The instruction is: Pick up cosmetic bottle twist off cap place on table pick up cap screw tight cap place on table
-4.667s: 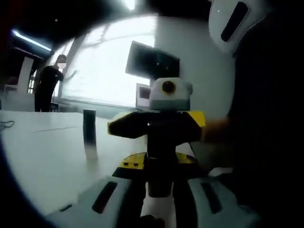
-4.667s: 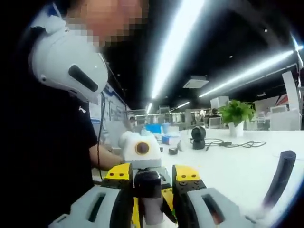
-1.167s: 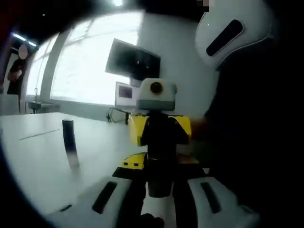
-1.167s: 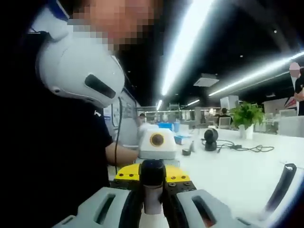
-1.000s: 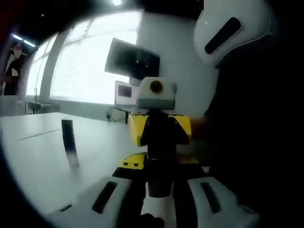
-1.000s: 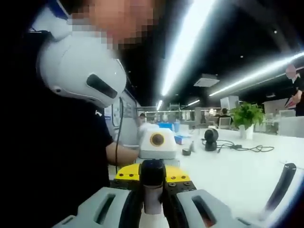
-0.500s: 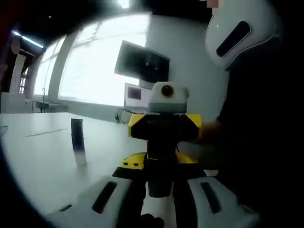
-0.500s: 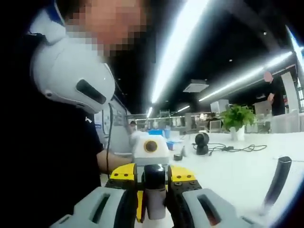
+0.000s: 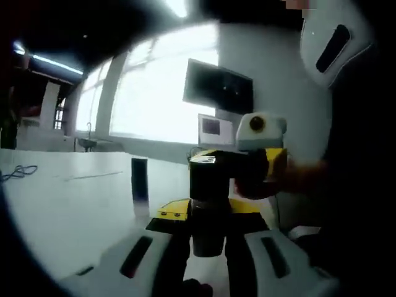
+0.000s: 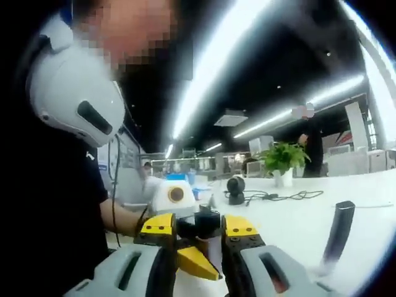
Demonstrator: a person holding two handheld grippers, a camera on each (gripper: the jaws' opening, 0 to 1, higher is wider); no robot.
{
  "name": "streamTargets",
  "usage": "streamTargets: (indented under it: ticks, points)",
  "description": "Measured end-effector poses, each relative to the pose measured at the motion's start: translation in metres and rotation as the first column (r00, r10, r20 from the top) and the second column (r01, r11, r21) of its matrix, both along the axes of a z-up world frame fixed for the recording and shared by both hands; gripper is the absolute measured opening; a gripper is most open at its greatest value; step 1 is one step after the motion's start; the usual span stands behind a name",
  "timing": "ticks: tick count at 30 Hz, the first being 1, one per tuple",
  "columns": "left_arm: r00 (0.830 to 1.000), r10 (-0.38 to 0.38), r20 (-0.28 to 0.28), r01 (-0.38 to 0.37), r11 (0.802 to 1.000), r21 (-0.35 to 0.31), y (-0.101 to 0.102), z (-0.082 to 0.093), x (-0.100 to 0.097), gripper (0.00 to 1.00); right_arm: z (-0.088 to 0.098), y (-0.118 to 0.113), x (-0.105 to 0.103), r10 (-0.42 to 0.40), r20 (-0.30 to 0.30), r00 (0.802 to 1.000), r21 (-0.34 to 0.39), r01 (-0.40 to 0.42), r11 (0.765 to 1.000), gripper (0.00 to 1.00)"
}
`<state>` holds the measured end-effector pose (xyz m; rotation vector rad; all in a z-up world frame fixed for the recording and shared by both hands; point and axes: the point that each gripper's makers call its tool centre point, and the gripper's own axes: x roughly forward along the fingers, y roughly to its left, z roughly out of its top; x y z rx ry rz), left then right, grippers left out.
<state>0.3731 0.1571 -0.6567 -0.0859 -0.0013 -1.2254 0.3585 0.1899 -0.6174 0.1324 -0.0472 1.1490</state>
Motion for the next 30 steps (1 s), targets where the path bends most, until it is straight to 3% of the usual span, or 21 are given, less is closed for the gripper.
streamTargets:
  ticks: [6,7,8,10,11,13,15,19,21,27,28,30]
  points:
    - [0.996,0.094,-0.004,-0.094,0.996,0.005,0.000,-0.003,0.013,0.10,-0.003,-0.001,0.014,-0.115,-0.013,0.993,0.008,0.115,0.993,0.22]
    - [0.994,0.108,0.000,-0.108,0.994,0.010,0.000,-0.003,0.014,0.10,-0.001,-0.001,0.014,-0.132,0.008,0.991,0.004,0.132,0.991,0.22]
    - [0.988,0.154,0.018,-0.154,0.988,0.016,0.003,-0.003,0.020,0.10,-0.002,-0.001,0.017,-0.160,-0.001,0.987,-0.002,0.160,0.987,0.22]
    - [0.979,0.202,0.033,-0.203,0.979,0.023,0.004,-0.002,0.025,0.10,0.002,-0.004,0.023,-0.239,0.014,0.971,0.002,0.239,0.971,0.23]
    - [0.968,0.250,0.036,-0.251,0.967,0.038,0.007,-0.003,0.031,0.10,0.001,-0.008,0.029,-0.296,0.014,0.955,-0.014,0.296,0.955,0.23]
    - [0.947,0.318,0.046,-0.320,0.947,0.042,0.011,-0.003,0.041,0.10,-0.001,-0.015,0.040,-0.421,0.054,0.905,-0.053,0.424,0.904,0.24]
    - [0.939,0.344,0.022,-0.344,0.938,0.029,0.012,-0.003,0.045,0.10,-0.003,-0.014,0.041,-0.467,0.032,0.884,-0.058,0.468,0.882,0.23]
    - [0.932,0.362,0.021,-0.363,0.930,0.051,0.011,-0.008,0.048,0.10,-0.005,0.000,0.036,-0.473,0.051,0.879,-0.078,0.476,0.876,0.22]
    - [0.929,0.369,0.021,-0.369,0.928,0.056,0.011,-0.009,0.048,0.10,-0.007,-0.001,0.038,-0.500,0.053,0.865,-0.080,0.502,0.861,0.22]
    - [0.896,0.444,0.014,-0.444,0.893,0.074,0.018,-0.013,0.056,0.10,-0.010,-0.005,0.046,-0.557,0.032,0.830,-0.090,0.557,0.826,0.18]
    - [0.884,0.466,0.018,-0.466,0.880,0.092,0.021,-0.015,0.058,0.10,-0.011,-0.005,0.046,-0.558,0.033,0.829,-0.095,0.559,0.824,0.16]
    - [0.879,0.477,0.027,-0.477,0.875,0.087,0.021,-0.015,0.058,0.10,-0.013,-0.003,0.047,-0.565,0.035,0.824,-0.111,0.566,0.817,0.15]
